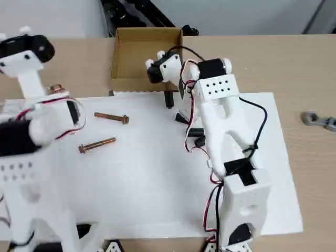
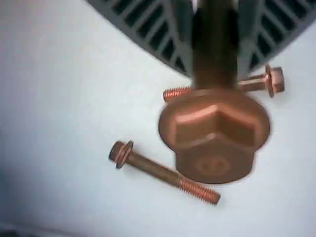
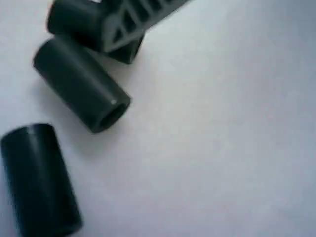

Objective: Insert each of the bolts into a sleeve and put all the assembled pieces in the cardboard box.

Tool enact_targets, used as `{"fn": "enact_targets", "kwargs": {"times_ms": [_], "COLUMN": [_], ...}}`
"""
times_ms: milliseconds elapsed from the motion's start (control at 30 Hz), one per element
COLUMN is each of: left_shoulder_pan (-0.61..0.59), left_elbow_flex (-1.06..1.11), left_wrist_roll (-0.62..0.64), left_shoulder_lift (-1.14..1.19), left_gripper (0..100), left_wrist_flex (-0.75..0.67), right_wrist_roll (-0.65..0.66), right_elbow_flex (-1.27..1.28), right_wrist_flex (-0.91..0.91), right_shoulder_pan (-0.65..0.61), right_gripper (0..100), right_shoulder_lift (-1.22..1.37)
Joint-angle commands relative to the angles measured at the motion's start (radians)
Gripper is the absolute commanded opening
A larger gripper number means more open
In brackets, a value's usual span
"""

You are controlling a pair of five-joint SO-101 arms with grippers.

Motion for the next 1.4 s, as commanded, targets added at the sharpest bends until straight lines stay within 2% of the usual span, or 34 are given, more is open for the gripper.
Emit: {"fn": "enact_targets", "kwargs": {"times_ms": [0, 167, 267, 967, 1100, 1367], "left_shoulder_pan": [0.003, 0.003, 0.003, 0.003, 0.003, 0.006], "left_elbow_flex": [-0.002, -0.001, -0.001, -0.001, -0.001, -0.001], "left_wrist_roll": [-0.008, -0.055, -0.087, -0.087, -0.087, -0.087], "left_shoulder_lift": [-0.112, -0.210, -0.249, -0.269, -0.265, -0.264], "left_gripper": [0, 0, 0, 0, 0, 0], "left_wrist_flex": [-0.021, -0.020, -0.020, -0.020, -0.020, -0.026], "right_wrist_roll": [0.006, 0.021, 0.094, 0.106, 0.152, 0.160], "right_elbow_flex": [-0.048, -0.052, -0.052, -0.051, -0.048, -0.051], "right_wrist_flex": [-0.042, -0.061, -0.051, -0.143, -0.171, -0.213], "right_shoulder_pan": [-0.005, -0.013, -0.022, -0.047, -0.047, -0.030], "right_gripper": [18.7, 19.0, 19.0, 19.1, 19.1, 19.1], "right_shoulder_lift": [0.022, 0.085, 0.094, 0.179, 0.180, 0.280]}}
